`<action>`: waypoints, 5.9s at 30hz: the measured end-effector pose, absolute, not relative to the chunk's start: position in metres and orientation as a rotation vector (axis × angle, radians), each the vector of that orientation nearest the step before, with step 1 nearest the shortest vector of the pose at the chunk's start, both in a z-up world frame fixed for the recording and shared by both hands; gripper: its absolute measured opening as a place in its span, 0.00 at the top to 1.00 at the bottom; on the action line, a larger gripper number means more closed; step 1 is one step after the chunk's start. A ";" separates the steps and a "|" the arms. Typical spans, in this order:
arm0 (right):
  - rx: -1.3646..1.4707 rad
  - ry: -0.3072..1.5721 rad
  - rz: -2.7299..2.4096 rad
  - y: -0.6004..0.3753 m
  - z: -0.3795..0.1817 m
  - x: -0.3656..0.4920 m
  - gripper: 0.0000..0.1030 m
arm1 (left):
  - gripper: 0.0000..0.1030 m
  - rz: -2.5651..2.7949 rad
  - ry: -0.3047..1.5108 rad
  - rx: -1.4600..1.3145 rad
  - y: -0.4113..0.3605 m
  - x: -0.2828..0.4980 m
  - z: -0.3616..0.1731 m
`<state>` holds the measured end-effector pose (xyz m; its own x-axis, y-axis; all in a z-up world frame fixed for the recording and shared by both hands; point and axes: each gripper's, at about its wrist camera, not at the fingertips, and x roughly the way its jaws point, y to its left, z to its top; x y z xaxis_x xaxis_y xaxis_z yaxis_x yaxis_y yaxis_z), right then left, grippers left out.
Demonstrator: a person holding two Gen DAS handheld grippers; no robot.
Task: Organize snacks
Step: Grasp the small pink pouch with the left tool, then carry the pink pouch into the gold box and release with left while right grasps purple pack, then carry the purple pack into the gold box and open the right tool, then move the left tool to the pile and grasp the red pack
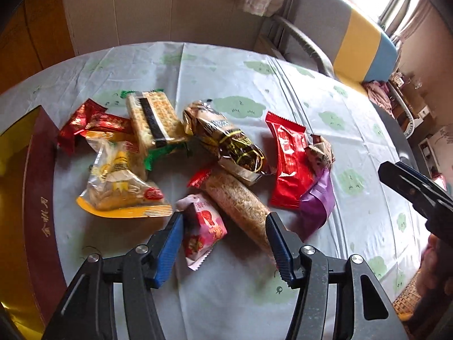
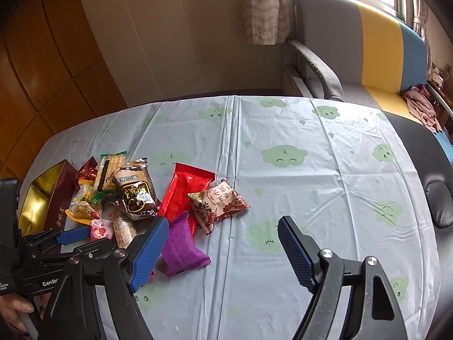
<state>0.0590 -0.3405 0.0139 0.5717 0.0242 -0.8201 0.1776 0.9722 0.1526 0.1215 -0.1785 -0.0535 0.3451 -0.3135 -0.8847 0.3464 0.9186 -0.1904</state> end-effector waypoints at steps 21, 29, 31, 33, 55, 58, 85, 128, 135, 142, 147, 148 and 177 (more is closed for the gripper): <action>0.215 0.969 -0.059 -0.338 0.011 0.062 0.25 | 0.67 -0.402 1.178 0.063 -0.151 0.126 -0.076; 0.232 1.018 0.032 -0.327 0.000 0.066 0.33 | 0.71 -0.521 1.091 0.007 -0.117 0.089 -0.040; 0.218 1.032 0.074 -0.317 -0.004 0.067 0.33 | 0.71 -0.533 1.069 -0.016 -0.106 0.083 -0.028; 0.171 1.058 0.088 -0.306 -0.010 0.069 0.33 | 0.71 -0.528 1.034 -0.041 -0.088 0.079 -0.012; -0.118 1.098 0.100 -0.250 -0.045 0.084 0.64 | 0.69 -0.038 1.069 -0.086 0.072 0.186 -0.056; -0.168 1.074 0.094 -0.243 -0.041 0.081 0.65 | 0.67 -0.051 1.052 -0.062 0.060 0.194 -0.057; -0.358 0.635 0.168 -0.086 0.072 0.046 0.65 | 0.50 0.067 0.871 -0.013 0.075 0.060 -0.011; -0.453 0.712 0.370 0.076 0.039 0.071 0.64 | 0.50 0.248 0.832 -0.191 0.189 0.010 -0.014; -0.361 0.814 0.385 0.065 0.019 0.087 0.62 | 0.50 0.243 0.827 -0.179 0.187 0.010 -0.013; -0.255 0.851 0.389 0.045 0.015 0.091 0.56 | 0.50 0.218 0.835 -0.148 0.173 0.009 -0.013; -0.193 0.848 0.383 0.031 0.019 0.089 0.48 | 0.50 0.197 0.828 -0.108 0.160 0.008 -0.010; -0.185 0.847 0.379 0.028 0.021 0.088 0.48 | 0.50 0.193 0.825 -0.104 0.157 0.008 -0.009; -0.138 0.898 0.163 -0.149 0.032 0.071 0.48 | 0.50 -0.004 0.811 0.070 0.077 0.008 0.001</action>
<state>0.0711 -0.1491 0.0320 0.6125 0.0831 -0.7861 -0.1987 0.9787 -0.0514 0.0078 0.0767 0.0010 0.6888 0.0227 -0.7246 0.0307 0.9977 0.0605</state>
